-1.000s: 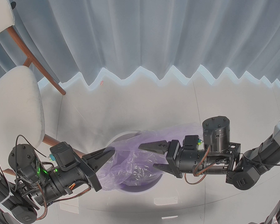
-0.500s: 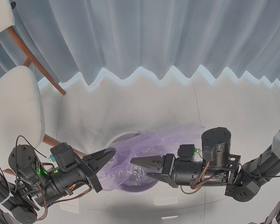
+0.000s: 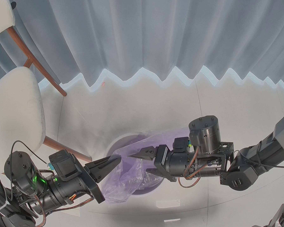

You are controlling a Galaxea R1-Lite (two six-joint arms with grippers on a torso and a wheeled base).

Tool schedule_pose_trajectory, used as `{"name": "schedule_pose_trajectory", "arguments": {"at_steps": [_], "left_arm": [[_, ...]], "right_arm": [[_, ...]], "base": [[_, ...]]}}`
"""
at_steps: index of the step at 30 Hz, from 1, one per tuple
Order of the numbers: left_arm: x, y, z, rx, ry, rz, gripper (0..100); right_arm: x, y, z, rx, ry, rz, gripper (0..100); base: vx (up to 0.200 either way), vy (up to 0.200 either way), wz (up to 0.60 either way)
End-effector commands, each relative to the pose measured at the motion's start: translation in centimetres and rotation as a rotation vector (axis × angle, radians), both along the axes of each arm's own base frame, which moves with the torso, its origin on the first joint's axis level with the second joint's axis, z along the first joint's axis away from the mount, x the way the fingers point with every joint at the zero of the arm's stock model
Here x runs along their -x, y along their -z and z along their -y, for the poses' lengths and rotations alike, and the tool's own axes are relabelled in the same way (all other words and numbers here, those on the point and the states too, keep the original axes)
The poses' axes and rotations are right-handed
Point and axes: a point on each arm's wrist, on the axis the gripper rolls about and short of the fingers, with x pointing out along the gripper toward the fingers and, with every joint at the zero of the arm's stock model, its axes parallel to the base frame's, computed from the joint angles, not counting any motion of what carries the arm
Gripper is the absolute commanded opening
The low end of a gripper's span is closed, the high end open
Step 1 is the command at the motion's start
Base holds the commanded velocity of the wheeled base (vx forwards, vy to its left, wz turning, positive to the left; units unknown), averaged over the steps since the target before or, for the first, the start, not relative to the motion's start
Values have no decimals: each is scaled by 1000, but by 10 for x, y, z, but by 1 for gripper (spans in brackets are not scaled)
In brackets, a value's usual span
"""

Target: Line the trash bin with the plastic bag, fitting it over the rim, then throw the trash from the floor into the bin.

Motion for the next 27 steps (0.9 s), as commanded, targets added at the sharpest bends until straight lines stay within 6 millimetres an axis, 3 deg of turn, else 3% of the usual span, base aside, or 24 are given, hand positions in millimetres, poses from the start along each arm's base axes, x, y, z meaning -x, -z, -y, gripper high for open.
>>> {"name": "schedule_pose_trajectory", "arguments": {"at_steps": [1, 13, 27], "left_arm": [[2, 0, -1, -2, 5, 1, 0], [5, 3, -2, -37, 7, 16, 0], [5, 4, -2, -42, 5, 17, 0]], "right_arm": [[-10, -20, 3, -19, 46, 32, 100], [-40, -46, 28, 79, 154, -74, 100], [-55, -25, 13, 143, 146, -150, 100]], "base": [[0, 0, 0], [0, 0, 0], [0, 0, 0]]}}
